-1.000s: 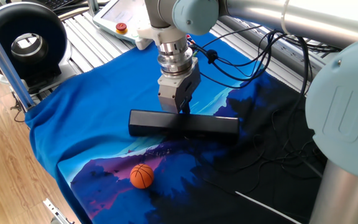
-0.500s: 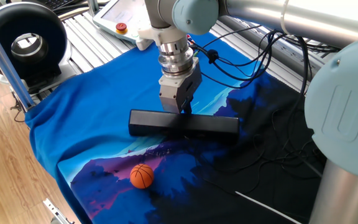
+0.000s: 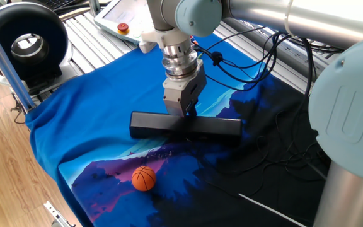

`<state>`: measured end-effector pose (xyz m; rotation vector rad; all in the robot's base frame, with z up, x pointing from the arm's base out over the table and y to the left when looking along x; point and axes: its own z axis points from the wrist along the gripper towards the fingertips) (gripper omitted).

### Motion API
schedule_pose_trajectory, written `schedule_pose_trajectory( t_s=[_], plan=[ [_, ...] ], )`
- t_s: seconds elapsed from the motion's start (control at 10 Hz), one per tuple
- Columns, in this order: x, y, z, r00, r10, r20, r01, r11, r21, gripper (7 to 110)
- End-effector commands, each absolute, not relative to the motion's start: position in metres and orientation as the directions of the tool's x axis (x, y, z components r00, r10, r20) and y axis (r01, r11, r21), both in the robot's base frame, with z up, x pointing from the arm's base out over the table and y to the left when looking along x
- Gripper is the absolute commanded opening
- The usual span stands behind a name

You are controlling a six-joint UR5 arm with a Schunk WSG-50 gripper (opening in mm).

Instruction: Turn the knob to decrease the volume of the speaker

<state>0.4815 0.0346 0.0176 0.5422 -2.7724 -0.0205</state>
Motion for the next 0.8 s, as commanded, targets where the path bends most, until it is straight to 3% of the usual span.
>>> schedule_pose_trajectory(
  t_s=[0.0,0.3,0.7],
  plan=[
    [0.478,0.036,0.013,-0.883,-0.365,0.296,-0.356,0.93,0.087,7],
    [0.479,0.036,0.015,-0.884,-0.364,0.294,-0.355,0.931,0.087,7],
    [0.507,0.013,0.076,-0.858,-0.411,0.309,-0.401,0.911,0.099,7]
  ],
)
